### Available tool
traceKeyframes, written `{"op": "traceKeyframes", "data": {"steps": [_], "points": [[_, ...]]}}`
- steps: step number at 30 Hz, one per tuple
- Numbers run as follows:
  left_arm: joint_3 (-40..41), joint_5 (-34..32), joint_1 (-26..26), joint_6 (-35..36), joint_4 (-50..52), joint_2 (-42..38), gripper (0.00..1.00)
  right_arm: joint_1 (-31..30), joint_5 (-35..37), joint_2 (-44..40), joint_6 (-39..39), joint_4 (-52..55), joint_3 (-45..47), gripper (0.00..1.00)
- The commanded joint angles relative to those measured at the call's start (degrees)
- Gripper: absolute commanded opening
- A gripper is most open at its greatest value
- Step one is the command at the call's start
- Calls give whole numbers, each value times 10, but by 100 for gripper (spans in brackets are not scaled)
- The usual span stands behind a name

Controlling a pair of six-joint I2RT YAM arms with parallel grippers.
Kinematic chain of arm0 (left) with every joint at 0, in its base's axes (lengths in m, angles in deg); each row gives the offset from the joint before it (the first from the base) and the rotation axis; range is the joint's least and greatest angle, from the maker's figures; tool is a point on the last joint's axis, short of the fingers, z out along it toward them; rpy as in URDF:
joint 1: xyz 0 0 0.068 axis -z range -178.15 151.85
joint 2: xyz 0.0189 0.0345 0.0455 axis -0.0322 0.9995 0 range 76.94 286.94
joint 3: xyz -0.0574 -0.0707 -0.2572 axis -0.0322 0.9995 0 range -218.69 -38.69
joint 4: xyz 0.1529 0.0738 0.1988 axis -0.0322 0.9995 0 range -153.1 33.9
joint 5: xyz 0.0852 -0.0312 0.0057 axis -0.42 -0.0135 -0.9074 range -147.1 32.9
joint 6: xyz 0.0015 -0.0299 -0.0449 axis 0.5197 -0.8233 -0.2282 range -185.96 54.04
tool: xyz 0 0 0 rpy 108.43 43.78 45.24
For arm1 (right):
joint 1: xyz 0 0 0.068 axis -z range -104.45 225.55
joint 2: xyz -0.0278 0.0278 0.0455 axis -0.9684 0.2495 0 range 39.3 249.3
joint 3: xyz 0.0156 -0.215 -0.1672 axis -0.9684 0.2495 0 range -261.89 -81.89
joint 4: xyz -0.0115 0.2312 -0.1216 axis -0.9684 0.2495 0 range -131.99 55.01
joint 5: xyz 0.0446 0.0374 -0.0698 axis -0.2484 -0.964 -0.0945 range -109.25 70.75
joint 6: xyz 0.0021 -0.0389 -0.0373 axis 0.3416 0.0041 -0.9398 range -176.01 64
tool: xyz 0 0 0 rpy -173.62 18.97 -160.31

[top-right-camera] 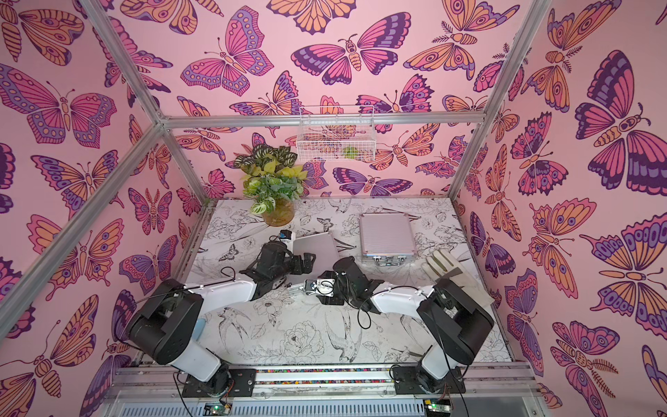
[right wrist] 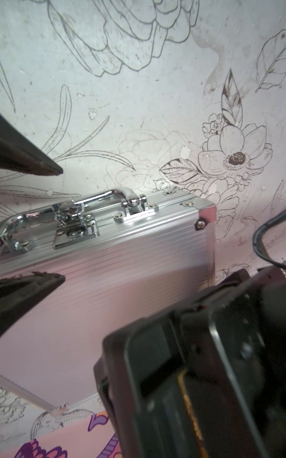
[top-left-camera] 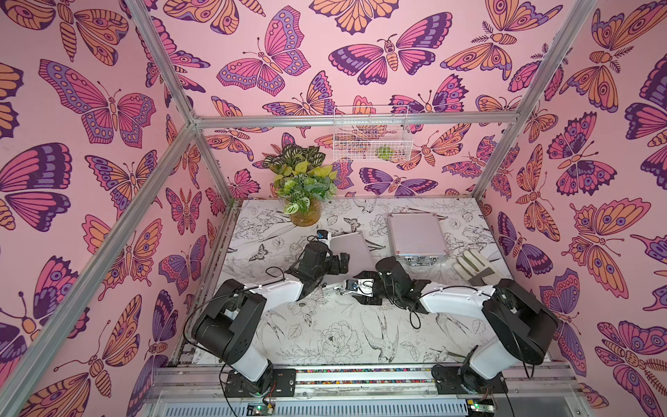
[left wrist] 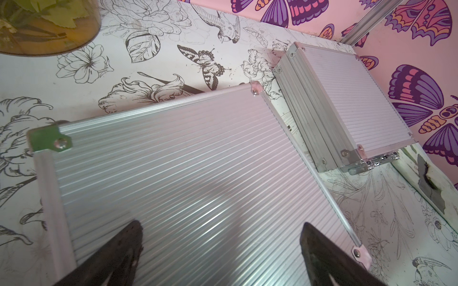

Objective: Close the poker set cases
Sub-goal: Fasten the fastener on the poker set case.

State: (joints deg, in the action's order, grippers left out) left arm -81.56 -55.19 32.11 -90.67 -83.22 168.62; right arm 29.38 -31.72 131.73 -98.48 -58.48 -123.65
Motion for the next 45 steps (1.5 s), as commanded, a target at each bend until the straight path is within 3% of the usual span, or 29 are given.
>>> {"op": "traceKeyframes", "data": {"steps": [1, 15, 33, 40, 45], "points": [[30, 12, -3, -15, 95, 22, 100, -1, 0, 15, -2, 3, -20, 63], [36, 10, -4, -14, 95, 15, 100, -2, 14, 53, -14, 13, -26, 63], [51, 6, -5, -15, 95, -2, 100, -37, 167, 108, -60, -37, -9, 62], [52, 5, -5, -12, 94, -7, 99, -37, 178, 113, -75, -16, -22, 59], [52, 5, -6, -11, 94, -5, 100, -37, 174, 115, -107, 57, -46, 54]]}}
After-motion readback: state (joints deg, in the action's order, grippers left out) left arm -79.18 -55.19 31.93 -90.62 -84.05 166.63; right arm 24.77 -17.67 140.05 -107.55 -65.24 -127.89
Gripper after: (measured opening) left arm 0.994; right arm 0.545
